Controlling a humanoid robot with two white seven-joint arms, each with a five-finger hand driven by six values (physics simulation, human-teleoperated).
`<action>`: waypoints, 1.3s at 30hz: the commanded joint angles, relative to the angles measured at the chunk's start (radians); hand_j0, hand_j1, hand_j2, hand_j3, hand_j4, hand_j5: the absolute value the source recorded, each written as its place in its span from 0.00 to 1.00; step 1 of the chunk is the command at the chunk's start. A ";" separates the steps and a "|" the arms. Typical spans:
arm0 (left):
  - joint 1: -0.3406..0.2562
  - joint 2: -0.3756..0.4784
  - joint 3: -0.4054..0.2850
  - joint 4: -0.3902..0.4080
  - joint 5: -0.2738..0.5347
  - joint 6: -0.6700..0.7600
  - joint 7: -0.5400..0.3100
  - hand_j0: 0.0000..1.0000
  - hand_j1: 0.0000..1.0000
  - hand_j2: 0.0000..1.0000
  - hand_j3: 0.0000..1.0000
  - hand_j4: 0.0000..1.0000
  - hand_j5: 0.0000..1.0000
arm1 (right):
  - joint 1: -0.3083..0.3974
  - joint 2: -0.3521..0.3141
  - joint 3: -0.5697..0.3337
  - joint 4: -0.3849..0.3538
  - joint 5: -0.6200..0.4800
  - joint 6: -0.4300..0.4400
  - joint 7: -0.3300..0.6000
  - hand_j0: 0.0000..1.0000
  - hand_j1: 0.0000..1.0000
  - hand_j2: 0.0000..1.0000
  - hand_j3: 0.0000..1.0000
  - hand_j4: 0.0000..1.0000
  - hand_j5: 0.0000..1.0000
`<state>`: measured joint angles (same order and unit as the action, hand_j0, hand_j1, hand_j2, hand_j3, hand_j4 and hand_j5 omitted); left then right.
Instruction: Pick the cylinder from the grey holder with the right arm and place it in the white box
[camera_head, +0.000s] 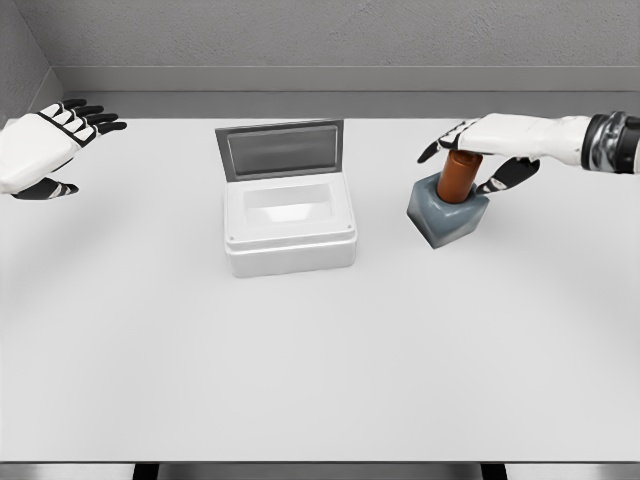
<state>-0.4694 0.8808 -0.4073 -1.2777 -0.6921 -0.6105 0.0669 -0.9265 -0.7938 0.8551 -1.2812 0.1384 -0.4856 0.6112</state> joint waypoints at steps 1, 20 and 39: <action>0.000 0.001 0.001 0.000 0.006 0.000 0.001 1.00 1.00 1.00 1.00 1.00 1.00 | 0.000 -0.001 0.002 -0.001 -0.005 0.001 0.000 0.59 0.59 0.59 0.59 0.59 0.59; 0.000 0.003 -0.001 -0.002 0.008 0.000 0.001 1.00 1.00 1.00 1.00 1.00 1.00 | -0.025 0.016 0.002 -0.007 -0.003 0.002 0.000 0.39 0.39 0.39 0.39 0.39 0.39; 0.011 0.006 -0.010 -0.028 0.017 0.000 0.004 1.00 1.00 1.00 1.00 1.00 1.00 | -0.069 0.054 -0.005 -0.052 -0.003 -0.001 0.000 0.39 0.39 0.39 0.39 0.39 0.39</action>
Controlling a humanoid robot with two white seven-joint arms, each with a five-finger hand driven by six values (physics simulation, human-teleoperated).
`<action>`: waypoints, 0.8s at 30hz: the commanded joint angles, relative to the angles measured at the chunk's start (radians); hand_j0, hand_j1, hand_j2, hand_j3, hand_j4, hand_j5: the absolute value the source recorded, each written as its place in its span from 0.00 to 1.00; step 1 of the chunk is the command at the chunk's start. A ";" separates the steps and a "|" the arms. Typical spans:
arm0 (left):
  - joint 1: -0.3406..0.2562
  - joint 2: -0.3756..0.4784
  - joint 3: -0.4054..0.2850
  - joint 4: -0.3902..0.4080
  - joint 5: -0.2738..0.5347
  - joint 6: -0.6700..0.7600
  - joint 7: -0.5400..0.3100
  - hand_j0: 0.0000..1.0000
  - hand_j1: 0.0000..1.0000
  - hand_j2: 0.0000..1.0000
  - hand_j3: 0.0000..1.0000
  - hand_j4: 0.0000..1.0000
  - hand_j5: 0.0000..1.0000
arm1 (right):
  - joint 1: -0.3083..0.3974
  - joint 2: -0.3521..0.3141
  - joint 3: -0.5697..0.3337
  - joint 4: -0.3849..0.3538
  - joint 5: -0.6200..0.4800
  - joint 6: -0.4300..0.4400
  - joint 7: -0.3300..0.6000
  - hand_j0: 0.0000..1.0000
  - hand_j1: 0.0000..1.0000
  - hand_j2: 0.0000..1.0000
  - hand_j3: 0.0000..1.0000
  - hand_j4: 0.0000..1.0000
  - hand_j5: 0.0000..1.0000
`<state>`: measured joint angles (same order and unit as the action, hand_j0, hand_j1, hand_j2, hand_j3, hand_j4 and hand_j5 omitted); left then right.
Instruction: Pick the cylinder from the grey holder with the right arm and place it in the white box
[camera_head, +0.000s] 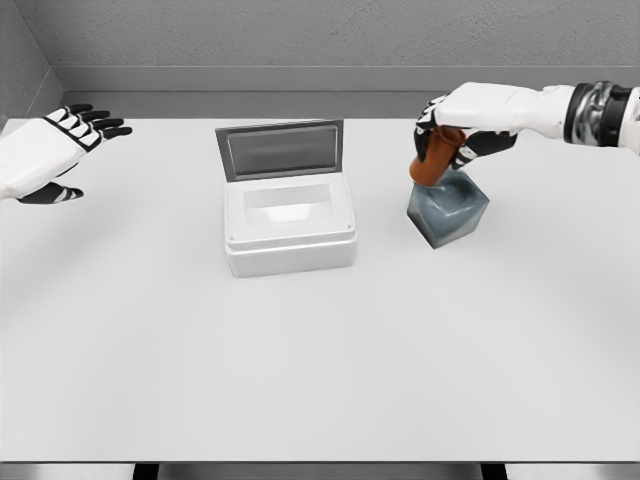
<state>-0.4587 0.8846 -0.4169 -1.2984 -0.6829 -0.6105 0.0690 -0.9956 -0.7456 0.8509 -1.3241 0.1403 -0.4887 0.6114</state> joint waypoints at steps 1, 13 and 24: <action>0.000 0.002 0.000 -0.007 0.008 0.000 0.002 1.00 1.00 1.00 1.00 1.00 1.00 | 0.000 0.014 -0.001 -0.010 -0.005 0.002 -0.001 0.39 0.39 0.39 0.39 0.39 0.39; 0.003 0.002 -0.003 -0.012 0.008 0.000 0.002 1.00 1.00 1.00 1.00 1.00 1.00 | -0.008 0.066 0.004 -0.084 -0.005 0.004 -0.001 0.39 0.39 0.39 0.39 0.39 0.39; 0.002 0.002 -0.002 -0.012 0.006 0.000 0.002 1.00 1.00 1.00 1.00 1.00 1.00 | -0.018 0.130 0.011 -0.089 -0.005 0.004 -0.001 0.39 0.39 0.39 0.39 0.39 0.39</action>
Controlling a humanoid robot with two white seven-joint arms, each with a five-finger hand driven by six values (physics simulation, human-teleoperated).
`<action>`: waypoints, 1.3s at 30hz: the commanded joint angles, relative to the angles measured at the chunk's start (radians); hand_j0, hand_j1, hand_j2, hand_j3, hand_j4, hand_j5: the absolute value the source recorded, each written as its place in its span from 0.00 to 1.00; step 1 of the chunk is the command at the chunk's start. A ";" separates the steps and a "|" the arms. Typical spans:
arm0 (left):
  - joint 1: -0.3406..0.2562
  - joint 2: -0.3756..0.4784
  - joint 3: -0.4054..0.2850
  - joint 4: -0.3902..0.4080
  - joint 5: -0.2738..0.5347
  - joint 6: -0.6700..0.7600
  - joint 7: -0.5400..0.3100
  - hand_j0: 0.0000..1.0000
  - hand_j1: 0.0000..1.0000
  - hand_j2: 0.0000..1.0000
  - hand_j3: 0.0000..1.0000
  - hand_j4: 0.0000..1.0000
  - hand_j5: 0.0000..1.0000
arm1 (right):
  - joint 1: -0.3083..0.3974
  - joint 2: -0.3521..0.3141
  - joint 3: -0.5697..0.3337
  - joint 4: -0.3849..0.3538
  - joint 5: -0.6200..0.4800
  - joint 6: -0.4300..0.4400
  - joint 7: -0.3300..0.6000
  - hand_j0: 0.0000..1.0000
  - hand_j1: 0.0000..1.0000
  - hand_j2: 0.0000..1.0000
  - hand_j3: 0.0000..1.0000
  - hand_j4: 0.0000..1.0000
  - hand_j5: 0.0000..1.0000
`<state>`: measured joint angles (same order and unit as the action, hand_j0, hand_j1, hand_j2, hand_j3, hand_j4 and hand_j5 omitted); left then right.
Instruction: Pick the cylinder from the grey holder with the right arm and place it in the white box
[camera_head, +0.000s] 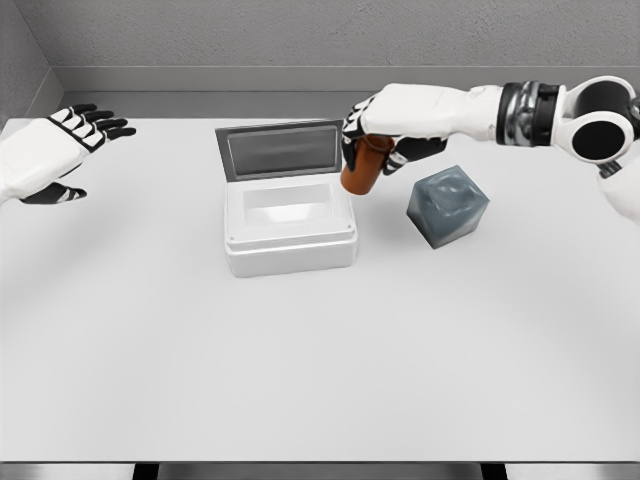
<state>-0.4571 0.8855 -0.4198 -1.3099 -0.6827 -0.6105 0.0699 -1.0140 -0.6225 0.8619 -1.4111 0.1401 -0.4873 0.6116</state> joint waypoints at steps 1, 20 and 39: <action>0.002 0.001 0.001 0.000 0.006 0.000 0.001 1.00 1.00 1.00 1.00 1.00 1.00 | 0.000 0.013 0.000 -0.009 -0.005 0.004 -0.001 0.39 0.39 0.39 0.39 0.39 0.39; 0.000 0.001 0.001 0.000 0.006 0.000 0.001 1.00 1.00 1.00 1.00 1.00 1.00 | -0.026 0.046 0.045 -0.008 -0.005 0.061 -0.001 1.00 1.00 1.00 1.00 1.00 1.00; -0.153 -0.235 0.007 0.144 0.052 0.000 -0.208 1.00 1.00 1.00 1.00 1.00 1.00 | 0.179 -0.307 -0.281 -0.132 -0.017 -0.091 -0.001 1.00 1.00 1.00 1.00 1.00 1.00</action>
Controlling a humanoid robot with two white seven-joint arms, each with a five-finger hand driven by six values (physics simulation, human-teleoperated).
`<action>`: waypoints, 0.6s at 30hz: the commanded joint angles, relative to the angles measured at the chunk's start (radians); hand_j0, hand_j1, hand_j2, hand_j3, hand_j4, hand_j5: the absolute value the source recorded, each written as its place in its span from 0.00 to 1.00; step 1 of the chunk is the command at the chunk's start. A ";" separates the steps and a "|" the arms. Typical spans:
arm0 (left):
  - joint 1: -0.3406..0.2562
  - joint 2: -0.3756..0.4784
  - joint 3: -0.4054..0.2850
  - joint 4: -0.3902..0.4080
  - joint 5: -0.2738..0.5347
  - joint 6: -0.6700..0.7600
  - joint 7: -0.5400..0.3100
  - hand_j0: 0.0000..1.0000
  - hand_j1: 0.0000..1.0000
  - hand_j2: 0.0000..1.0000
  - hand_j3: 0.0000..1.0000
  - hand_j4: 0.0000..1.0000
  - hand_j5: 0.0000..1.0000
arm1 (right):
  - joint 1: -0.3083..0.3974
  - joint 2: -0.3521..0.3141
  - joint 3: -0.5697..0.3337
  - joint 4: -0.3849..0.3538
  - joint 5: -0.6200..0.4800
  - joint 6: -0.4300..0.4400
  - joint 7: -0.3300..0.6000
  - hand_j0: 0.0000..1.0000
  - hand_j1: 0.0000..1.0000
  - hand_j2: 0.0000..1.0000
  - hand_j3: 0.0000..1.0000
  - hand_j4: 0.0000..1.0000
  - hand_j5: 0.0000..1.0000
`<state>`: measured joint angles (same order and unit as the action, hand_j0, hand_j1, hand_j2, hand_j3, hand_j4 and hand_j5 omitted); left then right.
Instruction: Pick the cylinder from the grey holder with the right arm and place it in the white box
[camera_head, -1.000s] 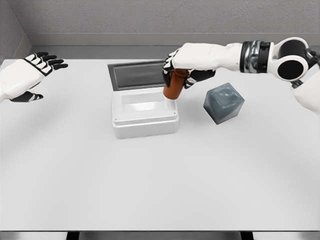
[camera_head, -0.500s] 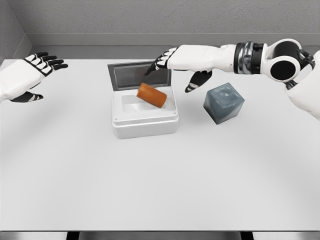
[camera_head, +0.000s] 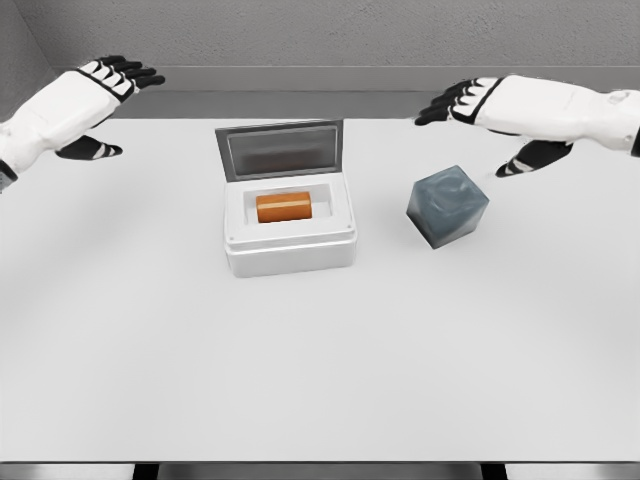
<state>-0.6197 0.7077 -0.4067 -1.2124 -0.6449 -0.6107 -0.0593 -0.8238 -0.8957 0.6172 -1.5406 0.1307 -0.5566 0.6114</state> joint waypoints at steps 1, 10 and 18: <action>-0.003 -0.085 -0.009 0.068 0.059 0.000 -0.187 1.00 1.00 1.00 1.00 1.00 1.00 | 0.002 -0.034 -0.034 -0.003 -0.008 -0.022 -0.001 1.00 1.00 1.00 1.00 1.00 1.00; -0.075 -0.126 -0.035 0.126 0.335 0.000 -0.552 1.00 1.00 1.00 1.00 1.00 1.00 | 0.021 -0.034 -0.037 -0.006 -0.008 -0.037 -0.001 1.00 1.00 1.00 1.00 1.00 1.00; -0.126 -0.151 -0.040 0.218 0.330 0.000 -0.552 1.00 1.00 1.00 1.00 1.00 1.00 | 0.026 -0.031 -0.040 -0.024 -0.008 -0.019 -0.001 1.00 1.00 1.00 1.00 1.00 1.00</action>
<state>-0.7455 0.5617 -0.4452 -1.0120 -0.3222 -0.6135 -0.6092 -0.7977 -0.9261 0.5779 -1.5578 0.1280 -0.5803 0.6114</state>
